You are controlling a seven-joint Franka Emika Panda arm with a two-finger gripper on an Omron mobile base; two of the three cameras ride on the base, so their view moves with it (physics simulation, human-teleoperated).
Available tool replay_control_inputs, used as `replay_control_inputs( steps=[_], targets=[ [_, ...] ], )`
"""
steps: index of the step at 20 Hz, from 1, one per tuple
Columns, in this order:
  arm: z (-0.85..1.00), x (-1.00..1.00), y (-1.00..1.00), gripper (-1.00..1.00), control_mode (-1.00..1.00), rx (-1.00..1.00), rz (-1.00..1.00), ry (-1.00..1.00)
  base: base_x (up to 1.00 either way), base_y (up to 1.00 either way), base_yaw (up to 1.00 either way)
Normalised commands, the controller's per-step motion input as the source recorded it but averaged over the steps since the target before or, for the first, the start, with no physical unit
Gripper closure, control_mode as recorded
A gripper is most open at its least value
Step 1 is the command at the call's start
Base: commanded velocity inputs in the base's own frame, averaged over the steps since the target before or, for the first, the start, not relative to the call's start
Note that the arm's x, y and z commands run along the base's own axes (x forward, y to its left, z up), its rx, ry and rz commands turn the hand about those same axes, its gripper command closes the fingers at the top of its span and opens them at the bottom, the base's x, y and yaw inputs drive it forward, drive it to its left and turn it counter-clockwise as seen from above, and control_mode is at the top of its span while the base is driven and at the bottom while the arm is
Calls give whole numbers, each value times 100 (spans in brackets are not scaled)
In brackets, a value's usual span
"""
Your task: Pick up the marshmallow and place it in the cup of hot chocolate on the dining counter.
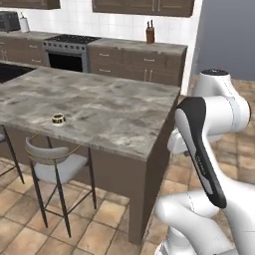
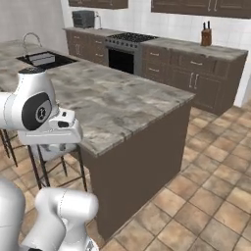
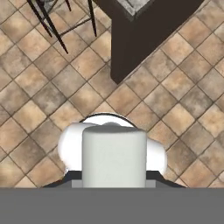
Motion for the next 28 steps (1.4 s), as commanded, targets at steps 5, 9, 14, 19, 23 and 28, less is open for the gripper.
replay_control_inputs(
  steps=[5, 9, 14, 19, 23, 28],
  targets=[
    [0, 0, 0, 100, 100, 0, 0, 0, -14, 100, -48],
    [0, 0, 0, 100, 100, 0, 0, 0, 0, 100, -47],
    [0, 0, 0, 100, 100, 0, 0, 0, -5, 100, -38],
    [0, 0, 0, 100, 100, 0, 0, 0, -16, 100, -30],
    [0, 0, 0, 100, 100, 0, 0, 0, -24, 100, -29],
    [0, 0, 0, 100, 100, 0, 0, 0, -14, 100, -27]
  ],
)
